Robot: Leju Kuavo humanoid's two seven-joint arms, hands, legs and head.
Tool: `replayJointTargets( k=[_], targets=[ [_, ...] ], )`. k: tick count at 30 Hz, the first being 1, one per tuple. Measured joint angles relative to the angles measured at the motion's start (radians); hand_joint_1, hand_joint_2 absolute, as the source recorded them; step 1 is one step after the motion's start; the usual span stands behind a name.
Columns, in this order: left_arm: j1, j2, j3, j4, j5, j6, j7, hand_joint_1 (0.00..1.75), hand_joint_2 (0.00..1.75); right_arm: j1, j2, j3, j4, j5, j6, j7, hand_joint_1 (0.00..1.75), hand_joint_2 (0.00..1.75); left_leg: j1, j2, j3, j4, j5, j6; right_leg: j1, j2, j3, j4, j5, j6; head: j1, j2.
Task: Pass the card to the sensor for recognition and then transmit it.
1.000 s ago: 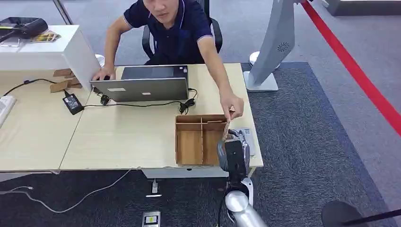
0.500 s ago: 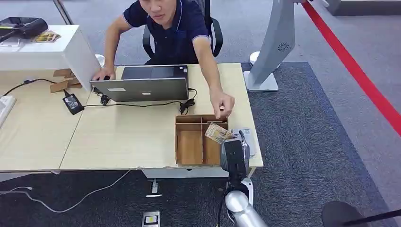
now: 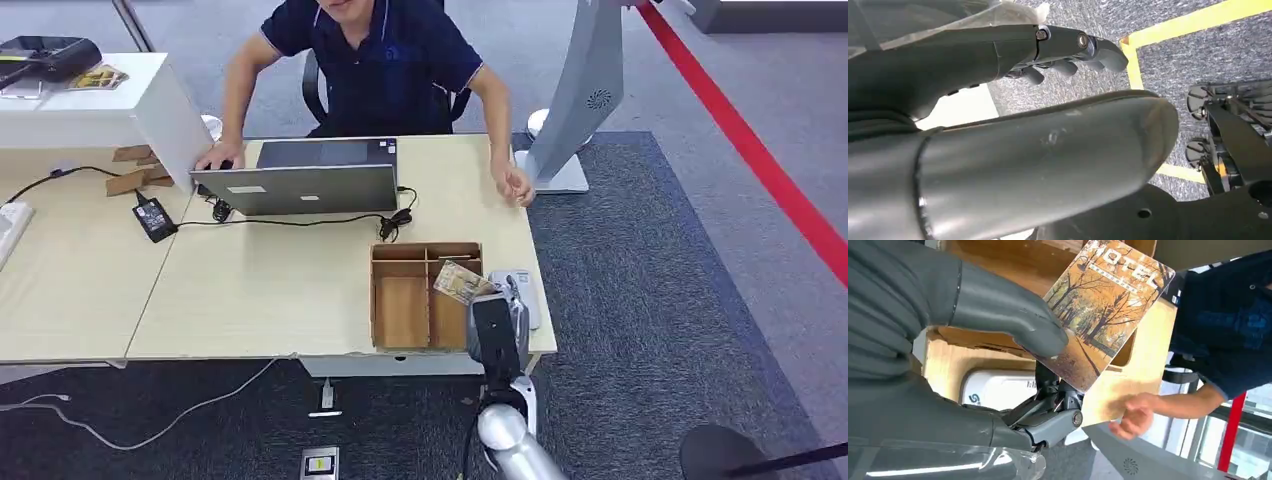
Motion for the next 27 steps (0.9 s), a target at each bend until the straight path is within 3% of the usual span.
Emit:
replayJointTargets(
  k=[9, 27],
  targets=[
    [0.001, 0.0, -0.001, 0.0, 0.013, 0.005, 0.0, 0.0, 0.0, 0.036, -0.025, -0.076, 0.0, 0.11, -0.002, 0.016, 1.75, 1.75, 0.0, 0.0, 0.0, 0.0, 0.0, 0.0, 0.0, 0.0, 0.0, 0.0, 0.0, 0.0, 0.0, 0.0],
    [0.002, 0.0, -0.001, 0.0, 0.045, 0.019, -0.004, 0.0, 0.0, 0.137, -0.099, -0.39, -0.007, 0.287, -0.003, 0.061, 1.75, 1.75, 0.0, 0.0, 0.0, 0.0, -0.001, 0.0, 0.0, 0.0, 0.0, -0.001, 0.0, 0.0, 0.0, 0.0]
  ],
)
